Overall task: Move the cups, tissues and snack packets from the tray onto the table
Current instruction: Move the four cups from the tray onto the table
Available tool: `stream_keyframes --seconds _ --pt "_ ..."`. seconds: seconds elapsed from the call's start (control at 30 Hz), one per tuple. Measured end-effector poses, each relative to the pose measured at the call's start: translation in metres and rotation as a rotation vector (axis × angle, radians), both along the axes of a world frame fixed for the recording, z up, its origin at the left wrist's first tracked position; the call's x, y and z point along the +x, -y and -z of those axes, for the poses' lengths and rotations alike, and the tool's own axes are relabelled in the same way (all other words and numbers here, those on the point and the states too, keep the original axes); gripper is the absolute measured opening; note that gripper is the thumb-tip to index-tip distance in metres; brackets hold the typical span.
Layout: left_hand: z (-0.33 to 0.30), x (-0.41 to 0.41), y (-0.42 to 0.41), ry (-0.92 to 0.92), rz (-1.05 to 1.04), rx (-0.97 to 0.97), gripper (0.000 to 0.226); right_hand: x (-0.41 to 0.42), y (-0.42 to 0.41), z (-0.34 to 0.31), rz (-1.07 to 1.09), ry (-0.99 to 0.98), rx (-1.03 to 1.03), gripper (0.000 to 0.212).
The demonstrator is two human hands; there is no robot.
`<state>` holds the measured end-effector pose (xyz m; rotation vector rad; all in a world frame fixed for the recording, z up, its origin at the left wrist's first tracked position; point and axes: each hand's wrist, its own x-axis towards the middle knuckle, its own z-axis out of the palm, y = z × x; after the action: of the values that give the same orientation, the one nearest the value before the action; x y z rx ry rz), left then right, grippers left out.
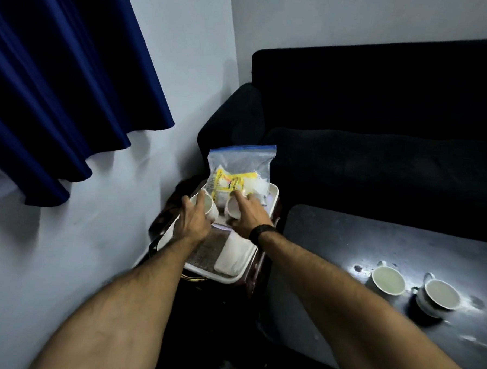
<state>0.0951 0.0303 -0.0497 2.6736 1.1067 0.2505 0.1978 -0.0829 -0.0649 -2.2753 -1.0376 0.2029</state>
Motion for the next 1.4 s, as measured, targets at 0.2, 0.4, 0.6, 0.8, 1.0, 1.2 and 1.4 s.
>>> stream_keyframes --seconds 0.2,0.4,0.6,0.8,1.0,1.2,1.4 --pt "-0.04 0.041 0.078 0.06 0.116 0.014 0.078 0.052 0.099 -0.037 0.152 0.043 0.004 0.058" --pt "-0.033 0.091 0.173 0.054 0.254 -0.045 0.068 0.112 0.227 -0.04 0.399 0.037 0.024 0.054" --pt "-0.012 0.145 0.244 0.019 0.356 -0.1 0.067 0.158 0.327 -0.032 0.549 0.024 -0.028 0.049" --pt "0.022 0.189 0.301 -0.048 0.437 -0.177 0.06 0.181 0.37 0.005 0.582 -0.067 -0.1 0.052" --pt "0.056 0.213 0.333 -0.144 0.508 -0.162 0.055 0.187 0.375 0.05 0.558 -0.165 -0.133 0.05" --pt "0.077 0.222 0.346 -0.209 0.528 -0.138 0.052 0.192 0.371 0.078 0.53 -0.237 -0.162 0.048" --pt "0.095 0.222 0.348 -0.228 0.528 -0.124 0.057 0.194 0.364 0.091 0.523 -0.3 -0.185 0.046"
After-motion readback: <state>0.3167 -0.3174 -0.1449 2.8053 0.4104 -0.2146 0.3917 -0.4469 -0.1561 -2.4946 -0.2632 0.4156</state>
